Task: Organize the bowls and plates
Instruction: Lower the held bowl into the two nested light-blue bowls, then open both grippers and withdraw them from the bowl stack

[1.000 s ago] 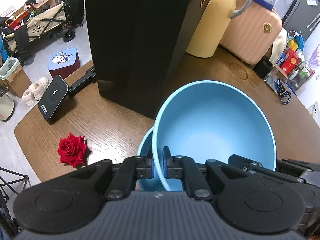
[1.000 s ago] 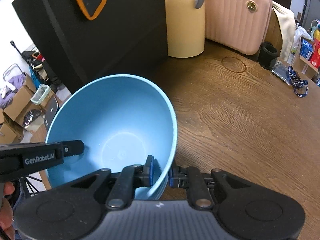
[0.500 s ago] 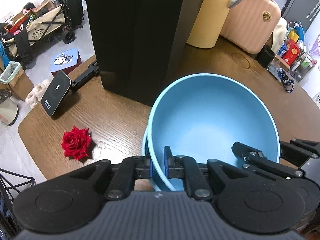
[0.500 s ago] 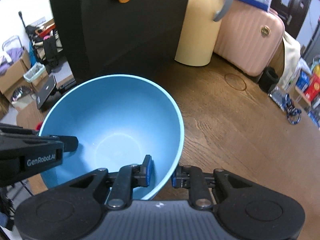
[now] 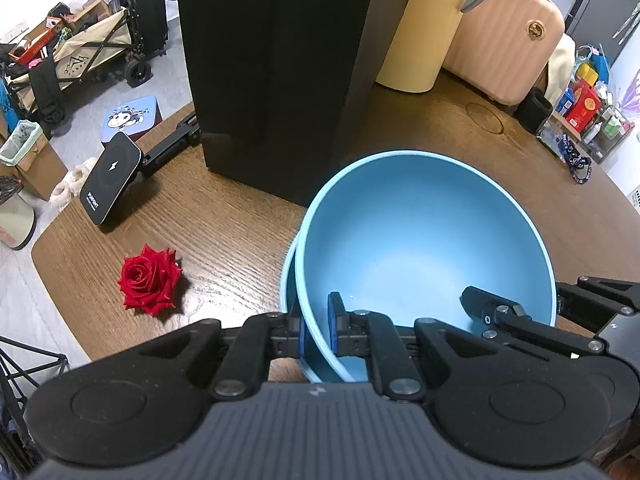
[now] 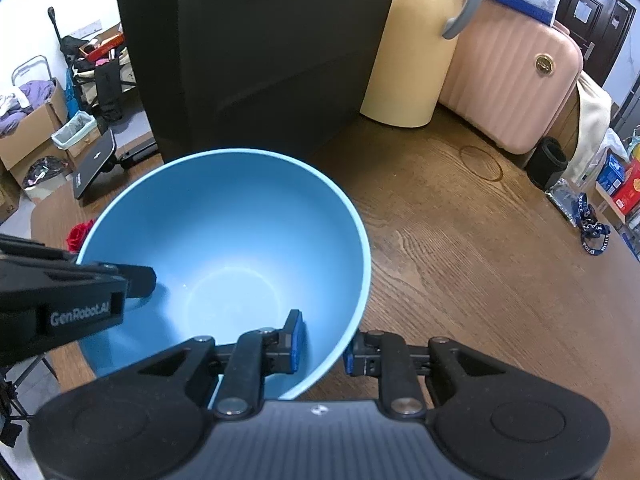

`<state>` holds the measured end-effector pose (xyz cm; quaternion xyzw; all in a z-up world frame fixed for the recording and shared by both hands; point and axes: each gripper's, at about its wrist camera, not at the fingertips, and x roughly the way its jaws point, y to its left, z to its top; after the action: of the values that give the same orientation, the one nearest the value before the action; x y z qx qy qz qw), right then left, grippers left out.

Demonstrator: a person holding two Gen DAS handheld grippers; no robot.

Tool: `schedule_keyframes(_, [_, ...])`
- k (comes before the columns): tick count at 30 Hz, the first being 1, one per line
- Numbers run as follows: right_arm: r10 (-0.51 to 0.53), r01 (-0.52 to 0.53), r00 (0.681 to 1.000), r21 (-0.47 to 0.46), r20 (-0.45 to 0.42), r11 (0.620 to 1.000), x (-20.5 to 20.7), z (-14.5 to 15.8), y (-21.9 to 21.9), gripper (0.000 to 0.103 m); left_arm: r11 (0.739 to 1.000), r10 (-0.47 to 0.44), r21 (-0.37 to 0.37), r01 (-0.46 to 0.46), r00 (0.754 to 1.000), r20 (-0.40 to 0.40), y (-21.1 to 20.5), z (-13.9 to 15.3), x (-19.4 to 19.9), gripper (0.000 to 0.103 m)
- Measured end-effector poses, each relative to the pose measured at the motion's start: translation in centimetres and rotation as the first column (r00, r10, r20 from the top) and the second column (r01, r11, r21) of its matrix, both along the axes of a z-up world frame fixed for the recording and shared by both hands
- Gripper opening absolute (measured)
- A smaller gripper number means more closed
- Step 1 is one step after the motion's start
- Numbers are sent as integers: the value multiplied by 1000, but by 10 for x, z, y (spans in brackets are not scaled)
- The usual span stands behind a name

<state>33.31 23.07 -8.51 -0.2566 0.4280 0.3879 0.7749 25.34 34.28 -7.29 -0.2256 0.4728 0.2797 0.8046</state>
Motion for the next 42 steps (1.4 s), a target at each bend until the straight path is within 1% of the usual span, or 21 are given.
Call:
schedule_keyframes(6, [6,-6,1000,10,-20,1000,2,-1,-1,23,1000,-4,-4,4,1000,21,1,1,-4,11])
schedule_keyframes(7, [4,-4,1000,14,-26,1000,2,-1,-2,25,1000,-6,-6,6,1000,27,1,2,-5,12])
schedule_keyframes(8, [1,-1,1000,17,-31,1000,3,-1,-3,30,1000,-5,-8,6,999,32,2,3,-6,13])
schedule_keyframes(9, [-4,5,999,22,-38,1000,5,-1,-4,33,1000,-5,-12,6,999,38,2,4,-8,14])
schedule_keyframes(10, [-9,10,999,28,-43,1000,5,0,-5,39,1000,-7,-16,7,999,45,3,5,-9,15])
schedule_keyframes(13, [-22,24,998,42,-55,999,7,3,-8,43,1000,-13,-19,14,998,62,3,9,-12,19])
schedule_keyframes(15, [-32,36,997,52,-63,998,8,5,-10,49,999,-26,-22,28,997,74,3,12,-13,26])
schedule_keyframes(16, [-37,40,997,56,-64,998,8,5,-11,51,999,-32,-22,34,996,78,3,12,-13,27])
schedule_keyframes(17, [-41,45,997,58,-63,997,8,6,-12,51,999,-36,-18,37,996,79,2,13,-13,29])
schedule_keyframes(22, [-56,60,997,58,-54,997,7,8,-16,52,997,-67,45,64,996,54,-5,13,-8,29])
schedule_keyframes(25, [-64,67,997,59,-50,996,6,9,-17,52,991,-85,102,82,996,31,-11,12,-4,26])
schedule_keyframes(28, [-73,76,996,60,-48,995,5,9,-20,51,986,-94,139,92,995,12,-14,14,-3,25])
schedule_keyframes(30, [-75,77,996,59,-42,995,4,9,-20,49,978,-93,188,93,996,-9,-16,16,-2,23])
schedule_keyframes(31, [-70,72,997,55,-37,996,3,8,-19,45,973,-100,208,100,995,-14,-17,16,-2,22])
schedule_keyframes(32, [-67,68,997,51,-32,996,2,7,-18,35,970,-107,217,108,994,-17,-17,17,-2,19])
schedule_keyframes(34, [-58,60,997,55,-41,997,0,6,-17,27,970,-111,218,112,994,-17,-16,17,-2,18])
schedule_keyframes(38, [-54,56,998,49,-43,997,-2,5,-14,27,974,-105,204,104,994,-5,-12,18,-5,17])
schedule_keyframes(40, [-61,64,997,52,-51,997,-2,5,-14,29,976,-97,198,94,995,5,-9,19,-9,19])
schedule_keyframes(41, [-67,70,996,56,-54,996,-2,6,-15,29,977,-88,194,85,996,10,-7,20,-11,26])
schedule_keyframes(42, [-71,74,996,61,-58,995,-2,7,-15,30,980,-79,187,74,997,21,-4,21,-14,36])
